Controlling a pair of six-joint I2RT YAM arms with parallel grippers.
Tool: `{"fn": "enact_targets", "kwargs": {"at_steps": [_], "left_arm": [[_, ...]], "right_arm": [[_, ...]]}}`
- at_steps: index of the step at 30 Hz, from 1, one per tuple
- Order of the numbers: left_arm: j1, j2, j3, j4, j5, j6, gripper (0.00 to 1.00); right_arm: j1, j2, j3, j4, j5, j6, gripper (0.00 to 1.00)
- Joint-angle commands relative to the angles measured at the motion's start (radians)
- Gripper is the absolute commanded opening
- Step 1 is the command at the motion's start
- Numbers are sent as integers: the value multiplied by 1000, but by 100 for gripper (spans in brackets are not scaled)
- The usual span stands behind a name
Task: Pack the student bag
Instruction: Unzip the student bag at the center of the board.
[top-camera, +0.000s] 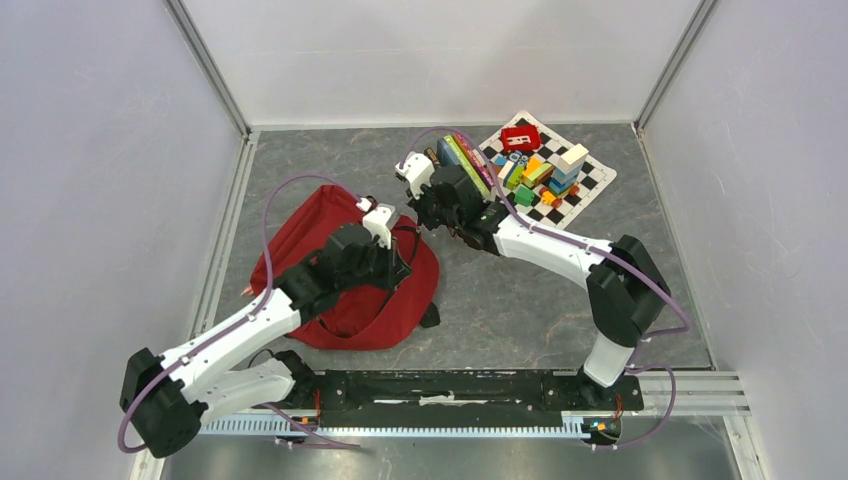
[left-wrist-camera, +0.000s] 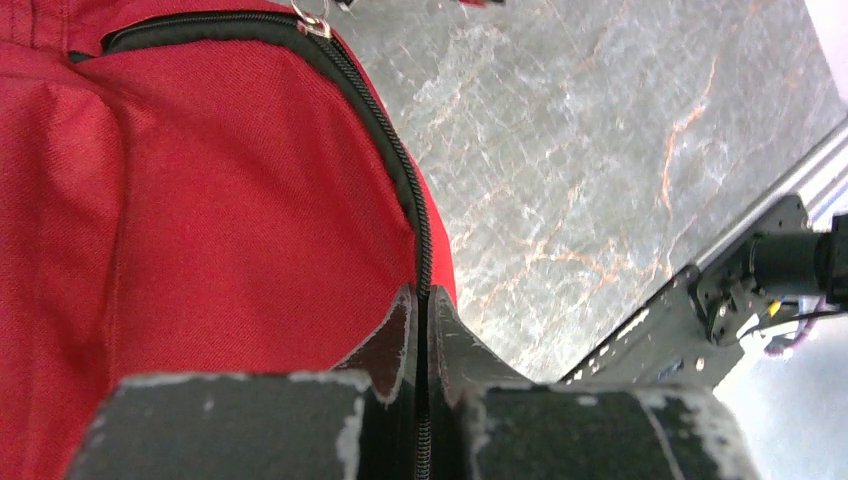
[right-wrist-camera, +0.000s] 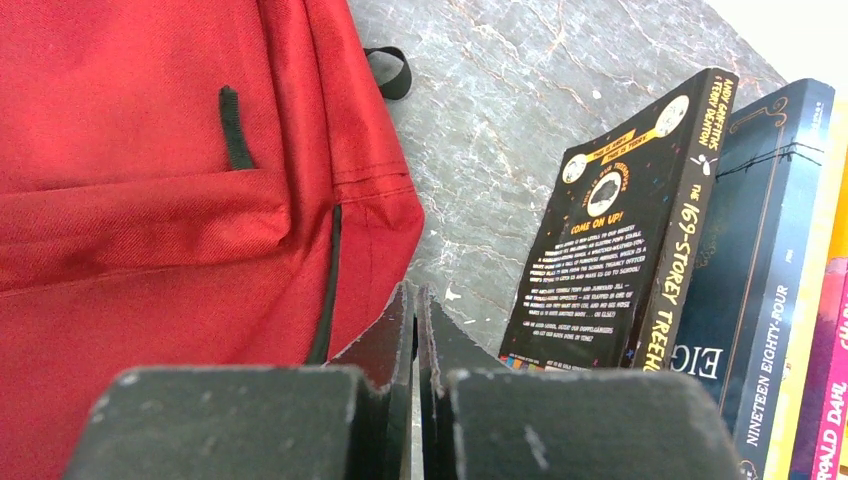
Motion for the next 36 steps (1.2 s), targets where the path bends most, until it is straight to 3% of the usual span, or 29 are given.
{"fn": "enact_targets", "kwargs": {"at_steps": [1, 26, 32, 33, 36], "left_arm": [[-3, -70, 1, -114, 107, 88, 2], [-2, -107, 101, -210, 149, 170, 2], [-1, -87, 94, -225, 37, 121, 2], [-1, -79, 93, -230, 1, 108, 2], [-1, -57, 86, -224, -65, 58, 2]], "right_arm": [[-1, 27, 22, 53, 72, -20, 0], [-3, 382, 246, 111, 16, -26, 0], [-3, 415, 319, 71, -16, -18, 0], [-3, 406, 322, 69, -19, -17, 3], [-6, 357, 321, 64, -30, 10, 38]]}}
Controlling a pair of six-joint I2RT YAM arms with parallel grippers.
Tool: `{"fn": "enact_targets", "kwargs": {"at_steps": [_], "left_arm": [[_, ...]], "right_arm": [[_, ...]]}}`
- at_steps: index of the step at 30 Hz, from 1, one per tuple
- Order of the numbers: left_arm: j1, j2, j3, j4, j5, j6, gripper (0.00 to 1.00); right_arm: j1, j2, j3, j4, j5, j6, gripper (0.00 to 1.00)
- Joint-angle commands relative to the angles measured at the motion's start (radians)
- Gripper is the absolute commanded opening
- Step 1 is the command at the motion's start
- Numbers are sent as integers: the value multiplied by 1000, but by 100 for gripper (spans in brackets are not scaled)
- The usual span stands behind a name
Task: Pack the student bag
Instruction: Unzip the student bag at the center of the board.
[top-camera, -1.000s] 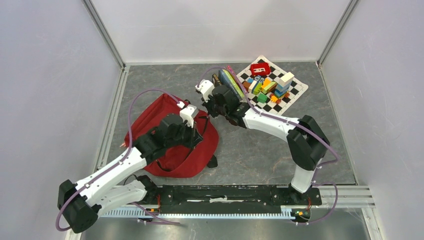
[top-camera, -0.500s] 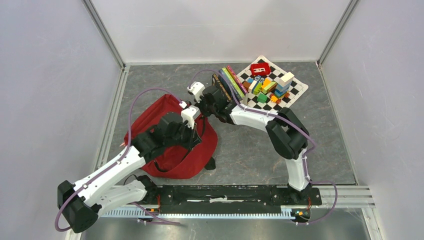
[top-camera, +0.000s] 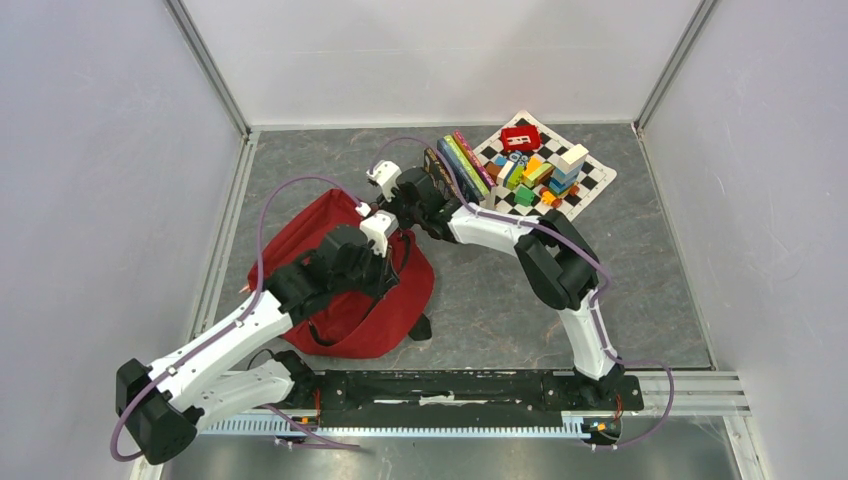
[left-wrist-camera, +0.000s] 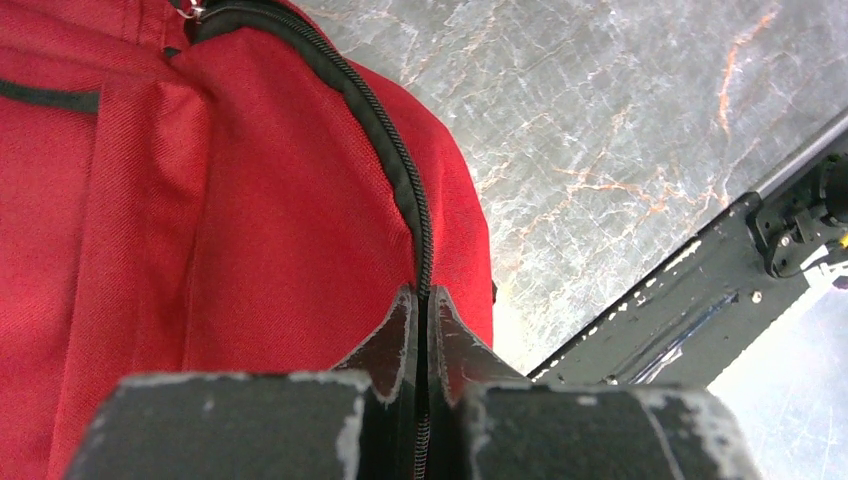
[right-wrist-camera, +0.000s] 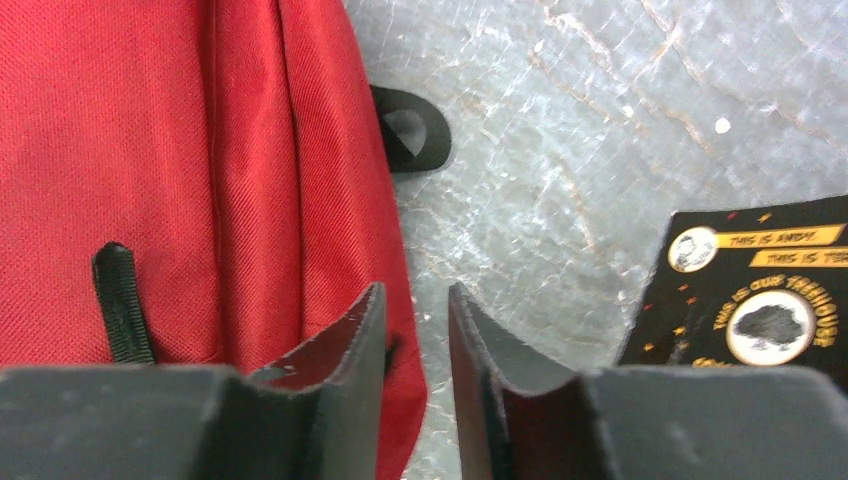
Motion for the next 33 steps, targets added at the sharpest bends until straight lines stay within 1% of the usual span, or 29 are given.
{"fn": "enact_targets", "kwargs": {"at_steps": [1, 2, 3, 4, 5, 6, 8, 11, 14, 17, 21, 22, 23, 26, 28, 33], "left_arm": [[-3, 24, 25, 19, -115, -99, 4], [-2, 29, 21, 28, -131, -121, 6], [-1, 35, 15, 44, -137, -139, 9], [-1, 37, 11, 67, -128, -152, 20], [0, 37, 5, 86, -119, -165, 36], [0, 34, 2, 106, -105, -171, 49], [0, 24, 3, 122, -90, -176, 66], [0, -1, 7, 99, -91, -170, 76], [0, -34, -9, 49, -91, -171, 80], [-1, -79, -65, 17, -79, -185, 81], [0, -143, -148, 26, -9, -231, 82], [-2, -159, -166, 34, 6, -243, 82], [-2, -169, -181, 46, 18, -253, 82], [-2, -188, -227, 91, 66, -278, 86], [-1, -190, -242, 110, 91, -292, 87], [-2, -186, -247, 123, 106, -285, 87]], "right_arm": [[-16, -75, 52, 22, -13, 28, 46], [-18, -100, 53, 16, -16, 44, 52], [-19, -122, 55, 7, -17, 65, 56], [-20, -151, 55, 0, -20, 78, 60], [-21, -176, 52, -9, -20, 79, 65], [-21, -206, 47, -17, -18, 117, 69], [-22, -272, 22, -18, -12, 146, 76], [-23, -369, -49, -59, -7, 182, 78], [-22, -486, -158, -63, 0, 218, 78], [-23, -613, -282, -64, 3, 264, 78], [-22, -780, -497, -7, 2, 378, 77], [-23, -822, -545, 15, -6, 401, 81], [-23, -861, -597, 32, -8, 433, 82], [-23, -937, -710, 54, -19, 491, 85], [-22, -976, -772, 57, -17, 511, 85], [-22, -1023, -851, 54, -10, 521, 83]]}}
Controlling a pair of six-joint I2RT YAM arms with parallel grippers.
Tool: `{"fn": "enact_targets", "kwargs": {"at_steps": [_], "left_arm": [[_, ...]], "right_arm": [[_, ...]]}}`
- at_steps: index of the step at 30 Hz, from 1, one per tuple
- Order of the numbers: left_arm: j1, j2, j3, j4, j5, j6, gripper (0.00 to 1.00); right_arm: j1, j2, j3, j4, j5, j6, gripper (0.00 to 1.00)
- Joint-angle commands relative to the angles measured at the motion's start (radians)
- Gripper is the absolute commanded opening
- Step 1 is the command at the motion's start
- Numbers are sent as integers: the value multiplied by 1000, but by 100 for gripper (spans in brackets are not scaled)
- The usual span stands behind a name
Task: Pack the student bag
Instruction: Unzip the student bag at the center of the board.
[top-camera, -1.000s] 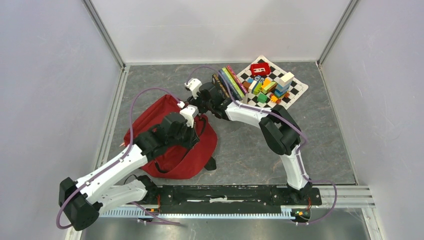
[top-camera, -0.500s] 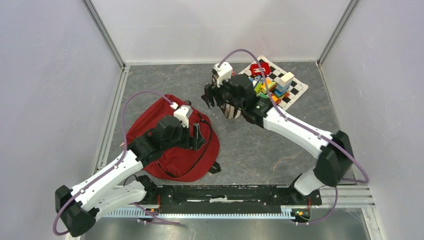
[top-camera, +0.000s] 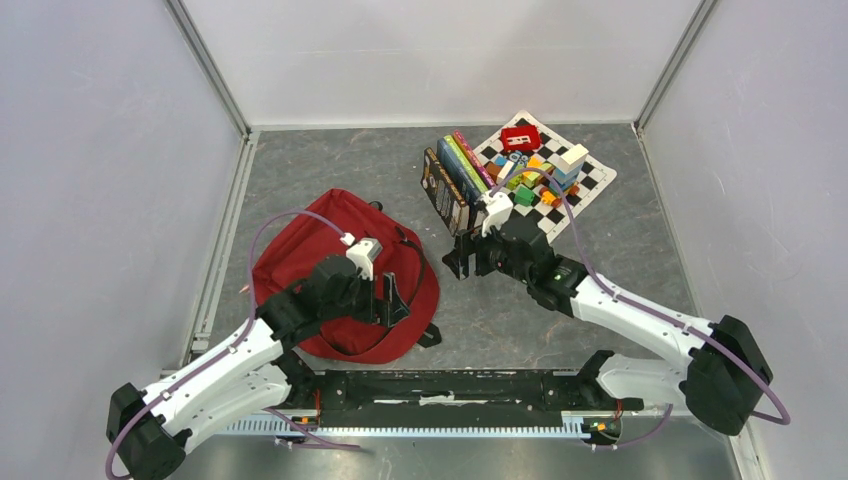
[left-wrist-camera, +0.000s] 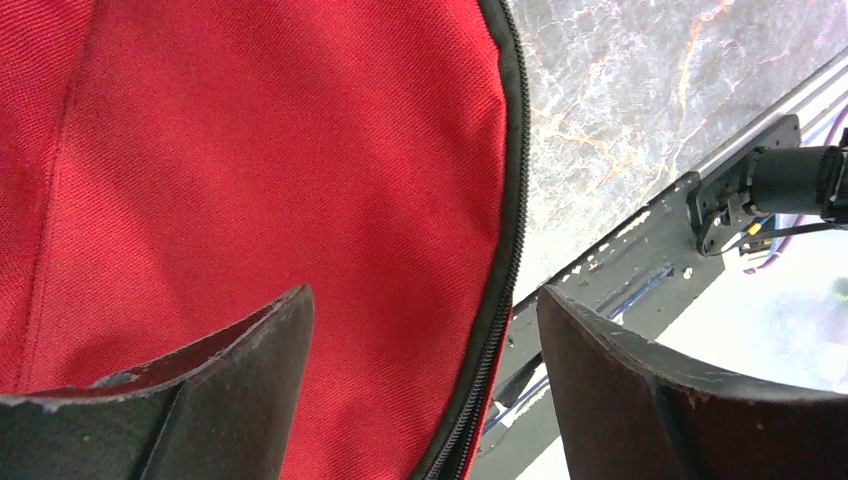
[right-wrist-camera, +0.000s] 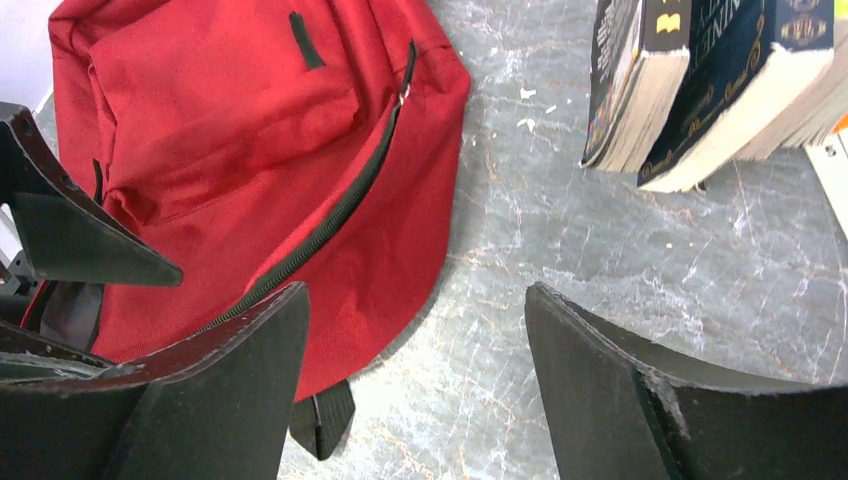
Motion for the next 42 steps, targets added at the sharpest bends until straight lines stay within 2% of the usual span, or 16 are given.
{"fn": "enact_targets", "kwargs": {"at_steps": [1, 12, 32, 42], "left_arm": [[-1, -5, 9, 60, 47, -26, 87], [-1, 0, 12, 33, -34, 6, 69], [-1, -7, -21, 24, -101, -16, 62], [-1, 81, -30, 78, -16, 3, 56]], "right_arm": [[1, -53, -39, 53, -1, 46, 82], [0, -56, -74, 58, -13, 48, 78], [0, -84, -67, 75, -12, 28, 78], [1, -92, -71, 69, -9, 0, 78]]}}
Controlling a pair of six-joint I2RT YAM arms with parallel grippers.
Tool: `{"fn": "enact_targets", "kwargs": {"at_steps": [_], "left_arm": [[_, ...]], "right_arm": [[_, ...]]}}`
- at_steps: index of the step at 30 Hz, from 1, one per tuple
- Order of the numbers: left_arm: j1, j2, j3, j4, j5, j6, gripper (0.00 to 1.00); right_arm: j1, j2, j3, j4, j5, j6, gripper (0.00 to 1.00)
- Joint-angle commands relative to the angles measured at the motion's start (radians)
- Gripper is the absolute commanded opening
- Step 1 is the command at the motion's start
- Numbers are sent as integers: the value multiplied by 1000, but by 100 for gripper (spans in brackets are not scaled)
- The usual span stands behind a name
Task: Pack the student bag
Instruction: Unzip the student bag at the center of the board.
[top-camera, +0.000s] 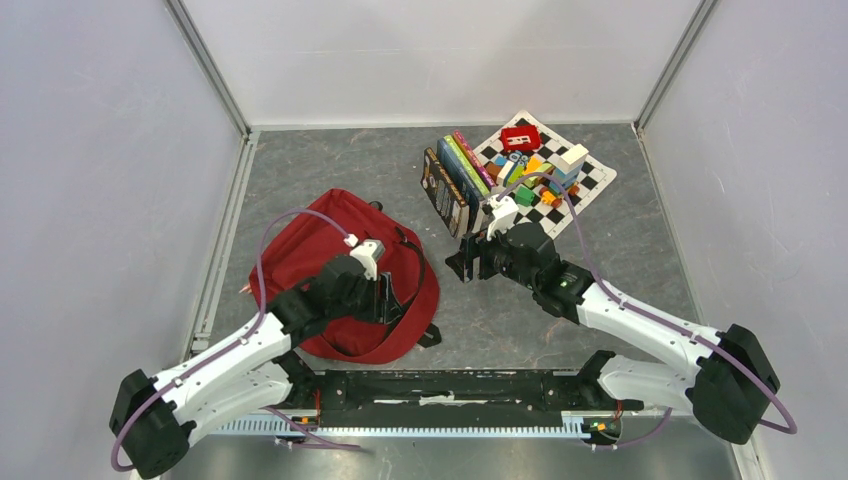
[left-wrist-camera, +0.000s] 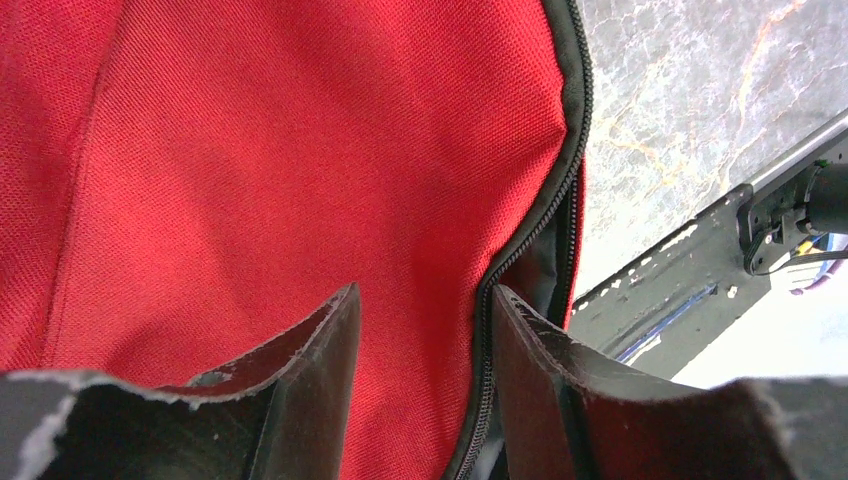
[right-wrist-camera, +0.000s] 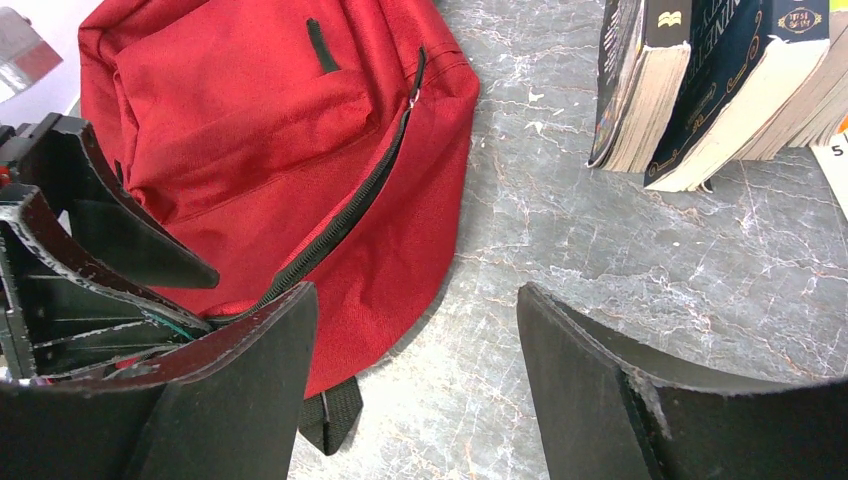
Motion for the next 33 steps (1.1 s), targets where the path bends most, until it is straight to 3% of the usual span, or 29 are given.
{"fn": "enact_targets", "kwargs": {"at_steps": [1, 13, 24, 25, 29, 32, 33], "left_arm": [[-3, 25, -9, 46, 37, 7, 56], [-28, 21, -25, 75, 64, -11, 59], [-106, 37, -55, 101, 6, -70, 62], [-110, 40, -60, 116, 5, -79, 59], [-116, 46, -40, 138, 2, -88, 26], [-115, 25, 43, 46, -101, -83, 3], [-115, 16, 89, -4, -157, -73, 2]], "right_arm": [[1, -26, -4, 32, 2, -24, 78], [1, -27, -23, 26, 41, -42, 78], [1, -27, -2, -17, 95, -108, 79], [1, -27, -1, -20, 104, -115, 79], [1, -31, 30, -35, 106, -190, 79], [1, -42, 70, -53, 110, -265, 79], [1, -43, 85, -54, 117, -287, 79]]}}
